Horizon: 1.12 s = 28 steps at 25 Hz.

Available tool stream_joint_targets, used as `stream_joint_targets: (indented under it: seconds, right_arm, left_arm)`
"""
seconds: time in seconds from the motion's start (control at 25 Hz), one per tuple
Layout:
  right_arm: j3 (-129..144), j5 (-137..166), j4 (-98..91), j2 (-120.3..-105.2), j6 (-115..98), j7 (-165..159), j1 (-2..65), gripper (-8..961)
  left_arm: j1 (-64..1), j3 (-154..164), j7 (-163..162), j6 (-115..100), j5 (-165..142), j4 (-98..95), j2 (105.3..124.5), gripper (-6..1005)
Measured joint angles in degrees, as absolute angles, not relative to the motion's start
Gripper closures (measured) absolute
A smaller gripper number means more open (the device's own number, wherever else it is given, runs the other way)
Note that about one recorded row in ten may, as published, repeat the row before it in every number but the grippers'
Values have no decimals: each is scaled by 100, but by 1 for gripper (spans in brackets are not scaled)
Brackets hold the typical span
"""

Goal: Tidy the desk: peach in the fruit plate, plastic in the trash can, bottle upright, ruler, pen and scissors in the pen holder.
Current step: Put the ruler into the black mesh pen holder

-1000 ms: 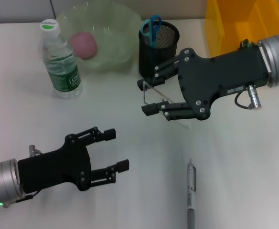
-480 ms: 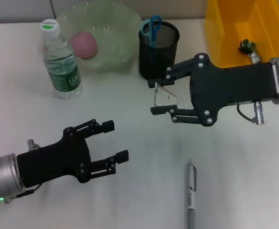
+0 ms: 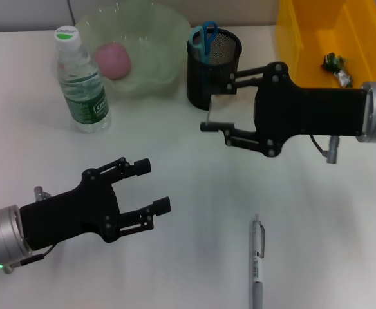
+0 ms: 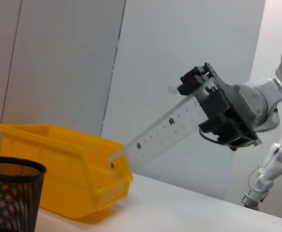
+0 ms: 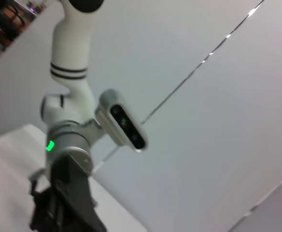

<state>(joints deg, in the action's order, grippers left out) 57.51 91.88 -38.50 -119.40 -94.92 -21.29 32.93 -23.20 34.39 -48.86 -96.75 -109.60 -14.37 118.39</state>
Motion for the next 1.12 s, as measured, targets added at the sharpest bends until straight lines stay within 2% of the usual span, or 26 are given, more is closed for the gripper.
stream_joint_targets:
  seconds: [0.16,1.12]
  right_arm:
    - [5730,8714,-3225,-11937,-9289,-1270,3476,574]
    - [5887,7757,-2153,-11981,-8261,-78,4101,573]
  left_arm:
    - [-2308,3377,-5006,-9677,-10932,-1454,11831,203]
    - [-2311,3347,-5017,-9690,-10887,-1468,11830,203]
